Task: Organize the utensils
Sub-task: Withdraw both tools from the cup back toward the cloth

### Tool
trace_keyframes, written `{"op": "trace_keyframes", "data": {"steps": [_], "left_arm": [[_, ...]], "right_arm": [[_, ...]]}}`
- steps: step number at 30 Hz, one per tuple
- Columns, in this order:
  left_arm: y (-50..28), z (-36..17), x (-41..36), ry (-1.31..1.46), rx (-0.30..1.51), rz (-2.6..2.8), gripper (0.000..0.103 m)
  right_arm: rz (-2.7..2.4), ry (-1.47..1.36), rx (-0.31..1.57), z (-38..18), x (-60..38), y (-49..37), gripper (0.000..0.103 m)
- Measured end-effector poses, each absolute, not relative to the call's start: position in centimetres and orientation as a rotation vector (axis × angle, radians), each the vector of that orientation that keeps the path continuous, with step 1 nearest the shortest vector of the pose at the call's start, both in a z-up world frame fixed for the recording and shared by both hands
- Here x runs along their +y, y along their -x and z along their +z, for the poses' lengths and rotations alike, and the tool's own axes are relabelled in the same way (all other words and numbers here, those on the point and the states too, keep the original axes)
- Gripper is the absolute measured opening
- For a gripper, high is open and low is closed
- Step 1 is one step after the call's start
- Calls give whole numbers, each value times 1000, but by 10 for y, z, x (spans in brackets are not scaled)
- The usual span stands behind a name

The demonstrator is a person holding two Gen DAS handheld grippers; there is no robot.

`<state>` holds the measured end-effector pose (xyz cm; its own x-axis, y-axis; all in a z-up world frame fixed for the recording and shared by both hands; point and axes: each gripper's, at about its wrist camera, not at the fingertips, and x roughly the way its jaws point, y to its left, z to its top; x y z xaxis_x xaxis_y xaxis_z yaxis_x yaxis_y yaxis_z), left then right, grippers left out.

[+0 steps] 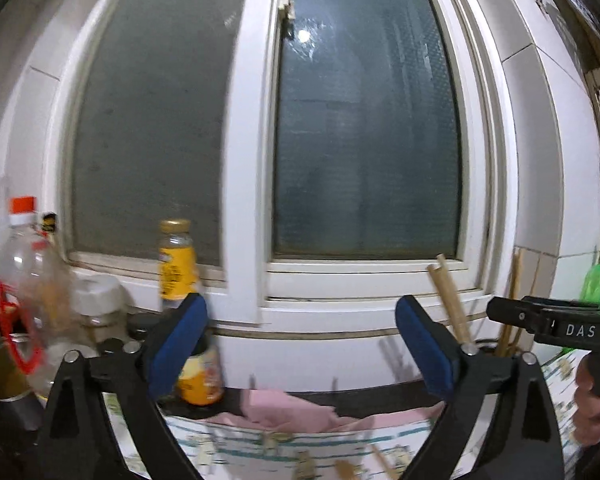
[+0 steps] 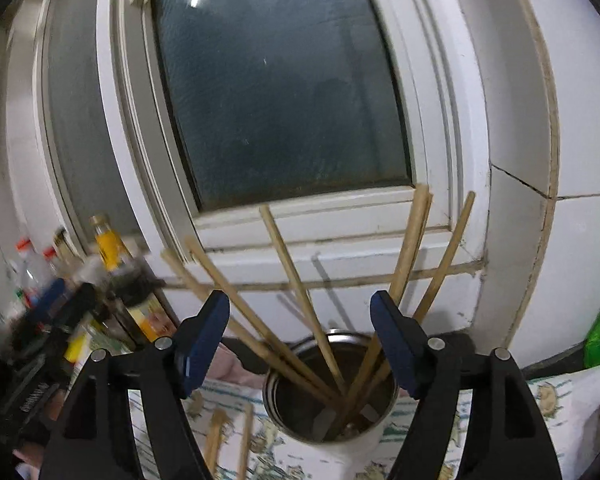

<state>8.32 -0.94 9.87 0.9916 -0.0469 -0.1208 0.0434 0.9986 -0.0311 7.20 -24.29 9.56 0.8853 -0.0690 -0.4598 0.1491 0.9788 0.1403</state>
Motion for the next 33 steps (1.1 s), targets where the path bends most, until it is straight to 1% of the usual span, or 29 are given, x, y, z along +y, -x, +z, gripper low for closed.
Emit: {"op": "trace_keyframes", "data": {"steps": [4,8,15,19,23,28,30,32,33], "left_arm": [[-67,93,3,9,80,-24,103],[-57,85,11,13,66,-15,103],[-46,67,17,4,87,-19,103],[-43,62,17,19,129,-41,103],[-33,60,25,58,152,-41,103],[-26,52,38,63,168,14,103],[-24,52,43,99,172,13,103],[-23,53,45,109,165,16,103],[-23,53,46,106,160,35,103]], "right_arm": [[-158,-97,503,90,-219,-68,75],[-185,-82,524,86,-201,-59,75],[-152,-146,524,80,-181,-32,75],[-139,-145,545,67,-172,-21,75],[-98,-101,639,48,-160,-18,75],[-12,-42,796,11,-139,-18,75],[35,-20,837,-4,-128,-15,68],[77,16,887,-17,-113,-15,55],[95,27,906,-21,-107,-14,52]]}}
